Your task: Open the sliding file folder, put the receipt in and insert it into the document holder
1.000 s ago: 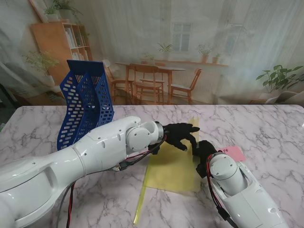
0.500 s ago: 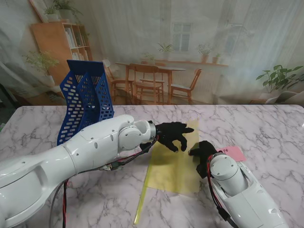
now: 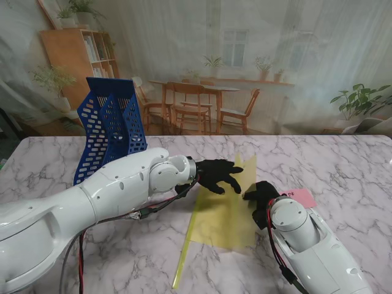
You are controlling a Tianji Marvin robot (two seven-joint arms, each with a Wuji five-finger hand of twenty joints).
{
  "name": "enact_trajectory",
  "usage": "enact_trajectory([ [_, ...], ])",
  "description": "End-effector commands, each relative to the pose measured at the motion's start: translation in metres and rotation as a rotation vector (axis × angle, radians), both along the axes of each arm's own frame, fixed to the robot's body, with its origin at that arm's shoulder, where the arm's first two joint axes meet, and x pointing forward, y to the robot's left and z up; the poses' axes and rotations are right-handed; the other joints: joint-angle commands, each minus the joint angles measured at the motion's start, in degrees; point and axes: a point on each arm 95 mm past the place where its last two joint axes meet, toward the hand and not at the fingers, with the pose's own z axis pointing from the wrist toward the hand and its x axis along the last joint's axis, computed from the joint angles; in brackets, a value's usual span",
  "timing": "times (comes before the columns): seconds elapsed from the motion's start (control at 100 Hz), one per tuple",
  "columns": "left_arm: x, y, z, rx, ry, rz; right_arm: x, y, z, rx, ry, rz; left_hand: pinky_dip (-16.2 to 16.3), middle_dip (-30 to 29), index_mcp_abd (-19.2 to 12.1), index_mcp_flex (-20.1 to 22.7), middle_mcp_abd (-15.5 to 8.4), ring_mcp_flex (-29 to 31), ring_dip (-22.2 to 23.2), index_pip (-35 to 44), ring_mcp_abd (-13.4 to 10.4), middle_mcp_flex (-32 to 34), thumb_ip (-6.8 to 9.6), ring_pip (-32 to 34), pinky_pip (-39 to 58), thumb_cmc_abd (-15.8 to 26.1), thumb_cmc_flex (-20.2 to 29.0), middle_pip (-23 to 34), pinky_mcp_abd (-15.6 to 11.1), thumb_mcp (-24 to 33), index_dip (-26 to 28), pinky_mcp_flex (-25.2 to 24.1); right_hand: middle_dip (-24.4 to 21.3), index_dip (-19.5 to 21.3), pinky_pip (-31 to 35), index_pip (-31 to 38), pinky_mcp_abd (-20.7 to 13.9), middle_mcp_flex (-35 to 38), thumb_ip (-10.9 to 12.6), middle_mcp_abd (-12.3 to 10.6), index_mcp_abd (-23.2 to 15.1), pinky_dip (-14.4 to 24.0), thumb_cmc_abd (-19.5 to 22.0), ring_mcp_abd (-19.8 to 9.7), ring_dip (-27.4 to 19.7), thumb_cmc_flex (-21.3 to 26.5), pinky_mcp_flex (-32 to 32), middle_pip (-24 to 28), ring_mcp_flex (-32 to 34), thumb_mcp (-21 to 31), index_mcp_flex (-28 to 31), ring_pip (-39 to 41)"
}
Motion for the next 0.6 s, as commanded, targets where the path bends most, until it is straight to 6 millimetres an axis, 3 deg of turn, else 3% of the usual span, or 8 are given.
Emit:
enact_trajectory([
  [0.0,-0.002,-0.007,-0.003,-0.015,-0.011,-0.008,0.0,0.001,0.001,0.004,0.002,-0.001,-1.0,3.5,2.7,3.6,0.7,-0.9,3.1,7.9,-1.1,-2.0,-2.72,-0.5,-2.1,-0.1,2.2,0.5,0.2,-6.5,7.3,-0.4,0.4,0.8,1.3,1.2,1.4,0.1,1.2,0.8,-4.1,0.4,2.2,1.9,-0.5,2.6,0.0,2.6,1.5,2.3,-0.6,-0.8],
  [0.07,-0.002,-0.01,-0.004,-0.044,-0.043,-0.011,0.0,0.001,0.001,0.005,0.001,-0.002,2.0,8.7,3.1,4.4,0.7,0.0,9.8,16.1,-1.7,-1.0,-2.97,1.7,-1.4,-3.5,3.6,2.0,0.6,-10.5,15.2,-0.4,0.4,0.8,1.3,1.2,1.4,0.1,1.2,0.8,-4.1,0.4,2.3,1.8,-0.5,2.6,0.0,2.7,1.5,2.3,-0.6,-0.8],
  [0.14,-0.002,-0.011,-0.004,-0.068,-0.076,-0.018,0.0,0.001,0.001,0.005,0.001,-0.003,6.9,13.4,3.6,4.7,0.9,1.6,16.5,27.2,-0.8,0.3,-2.58,7.3,-0.7,-4.5,4.7,5.3,1.2,-12.4,17.5,-0.6,0.5,0.8,1.3,1.2,1.4,0.0,1.2,0.7,-4.4,0.4,2.4,1.8,-0.5,2.5,0.0,2.8,1.5,2.2,-0.7,-0.9],
  [0.18,-0.003,-0.011,-0.004,-0.07,-0.078,-0.02,0.0,0.0,0.001,0.006,0.001,-0.003,8.5,14.8,4.0,5.0,1.1,1.9,17.8,31.7,-0.5,0.7,-2.49,8.7,-0.3,-4.8,5.1,6.6,1.2,-12.2,18.0,-0.7,0.5,0.9,1.3,1.2,1.4,-0.1,1.2,0.7,-4.6,0.4,2.4,1.7,-0.5,2.6,0.0,2.8,1.5,2.2,-0.7,-0.9],
  [0.28,-0.003,-0.009,-0.003,-0.074,-0.08,-0.022,0.0,0.0,0.001,0.007,0.001,-0.004,10.7,15.6,4.5,5.4,0.9,2.3,18.2,39.7,-0.7,1.2,-2.69,9.7,0.4,-4.8,6.8,7.6,0.8,-11.3,12.7,-0.8,0.6,1.0,1.3,1.2,1.4,-0.2,1.2,0.7,-4.7,0.4,2.5,1.8,-0.5,2.6,-0.2,2.9,1.5,2.1,-0.8,-1.0],
  [0.38,-0.003,-0.005,-0.003,-0.07,-0.085,-0.031,-0.001,0.0,0.001,0.008,0.001,-0.005,12.2,15.9,4.5,6.1,0.7,2.4,18.7,40.9,-0.9,1.6,-2.78,10.6,1.2,-4.6,7.0,8.6,0.5,-11.0,10.3,-0.9,0.7,1.1,1.3,1.3,1.4,-0.4,1.2,0.6,-5.0,0.4,2.6,1.7,-0.5,2.6,-0.2,3.1,1.5,2.0,-0.8,-1.1],
  [0.45,-0.003,-0.003,-0.003,-0.062,-0.082,-0.037,-0.001,0.0,0.001,0.01,0.001,-0.006,12.8,14.7,4.4,9.9,0.1,2.2,17.6,38.0,-1.0,1.6,-2.89,9.3,1.2,-4.1,6.9,8.1,0.4,-11.2,6.2,-0.9,0.7,1.1,1.2,1.3,1.4,-0.4,1.2,0.6,-5.0,0.4,2.6,1.7,-0.5,2.7,-0.2,3.2,1.5,2.0,-0.8,-1.1],
  [0.59,-0.003,0.001,-0.007,-0.024,-0.07,-0.046,-0.001,0.0,0.001,0.012,0.003,-0.004,11.9,9.0,3.8,16.2,-2.1,0.9,13.5,24.6,-1.5,1.7,-3.45,4.3,-0.2,1.6,7.0,6.4,-0.1,-13.5,-2.5,-0.7,0.8,1.1,1.2,1.3,1.4,-0.5,1.2,0.6,-5.2,0.5,2.7,1.7,-0.4,2.7,-0.2,3.4,1.6,1.9,-0.9,-1.1],
])
